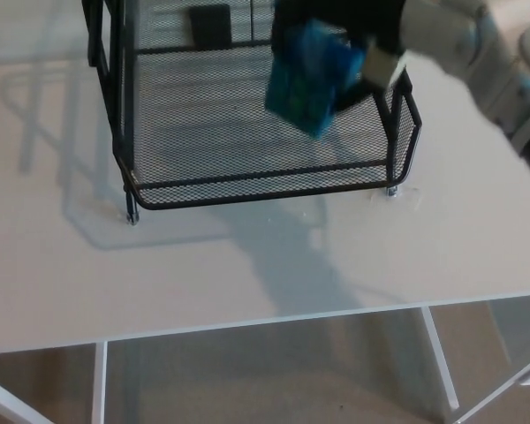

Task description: The robot walks towards a desk on which a file tray is kept in the middle and a cube is kept to its right. The robot lifts the cube using its right hand and places it on the file tray.

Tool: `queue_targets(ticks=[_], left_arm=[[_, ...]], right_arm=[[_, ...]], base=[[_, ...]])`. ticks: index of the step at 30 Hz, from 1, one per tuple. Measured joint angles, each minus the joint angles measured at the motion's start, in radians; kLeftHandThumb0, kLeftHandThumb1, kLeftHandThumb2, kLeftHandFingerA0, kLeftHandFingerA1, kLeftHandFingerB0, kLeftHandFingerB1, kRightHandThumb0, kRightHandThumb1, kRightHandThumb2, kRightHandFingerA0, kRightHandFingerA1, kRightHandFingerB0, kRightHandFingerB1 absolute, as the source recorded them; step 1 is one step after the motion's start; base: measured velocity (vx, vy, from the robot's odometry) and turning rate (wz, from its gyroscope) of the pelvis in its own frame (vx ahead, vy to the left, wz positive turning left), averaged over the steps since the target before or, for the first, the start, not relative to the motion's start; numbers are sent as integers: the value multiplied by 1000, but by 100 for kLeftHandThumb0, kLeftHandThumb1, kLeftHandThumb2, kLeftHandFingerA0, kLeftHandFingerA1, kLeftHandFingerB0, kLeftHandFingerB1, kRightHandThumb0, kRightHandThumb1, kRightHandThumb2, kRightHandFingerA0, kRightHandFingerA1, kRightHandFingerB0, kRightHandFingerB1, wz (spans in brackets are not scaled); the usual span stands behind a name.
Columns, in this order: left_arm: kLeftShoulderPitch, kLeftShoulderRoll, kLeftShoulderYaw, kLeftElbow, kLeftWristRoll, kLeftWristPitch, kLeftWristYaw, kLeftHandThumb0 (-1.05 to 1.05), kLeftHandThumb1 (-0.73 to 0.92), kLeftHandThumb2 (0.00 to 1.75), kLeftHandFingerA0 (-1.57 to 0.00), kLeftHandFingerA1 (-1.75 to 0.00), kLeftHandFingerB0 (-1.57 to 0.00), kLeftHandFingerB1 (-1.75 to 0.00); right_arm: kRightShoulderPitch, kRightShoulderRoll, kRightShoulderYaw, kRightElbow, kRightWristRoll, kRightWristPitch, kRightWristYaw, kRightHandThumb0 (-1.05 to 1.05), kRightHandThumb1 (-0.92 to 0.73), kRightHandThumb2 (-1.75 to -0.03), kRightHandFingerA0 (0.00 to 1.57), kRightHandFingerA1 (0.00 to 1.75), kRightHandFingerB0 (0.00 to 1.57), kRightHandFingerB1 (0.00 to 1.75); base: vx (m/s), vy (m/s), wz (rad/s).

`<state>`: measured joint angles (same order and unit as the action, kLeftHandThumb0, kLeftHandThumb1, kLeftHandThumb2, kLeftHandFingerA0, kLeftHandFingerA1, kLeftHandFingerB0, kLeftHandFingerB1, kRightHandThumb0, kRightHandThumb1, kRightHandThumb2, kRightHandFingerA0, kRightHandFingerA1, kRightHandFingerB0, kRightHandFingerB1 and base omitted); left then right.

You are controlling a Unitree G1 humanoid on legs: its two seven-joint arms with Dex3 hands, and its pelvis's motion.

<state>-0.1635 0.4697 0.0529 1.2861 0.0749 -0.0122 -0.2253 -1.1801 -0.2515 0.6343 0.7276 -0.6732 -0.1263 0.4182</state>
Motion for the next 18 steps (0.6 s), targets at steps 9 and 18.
queue_targets(ticks=[9,18], left_arm=[[-1,-3,-6,-8,1,0,-1,-105,88,90,-58,-109,-39,-100],[2,-4,-2,-13,0,0,-4,-105,86,92,-56,-111,-40,-101]], right_arm=[[20,12,51,-90,-69,38,-8,-36,-66,-63,83,143,54,46],[33,0,53,-147,-128,74,-25,-94,-54,-85,0,18,0,5]], base=[[0,0,0],[0,0,0]])
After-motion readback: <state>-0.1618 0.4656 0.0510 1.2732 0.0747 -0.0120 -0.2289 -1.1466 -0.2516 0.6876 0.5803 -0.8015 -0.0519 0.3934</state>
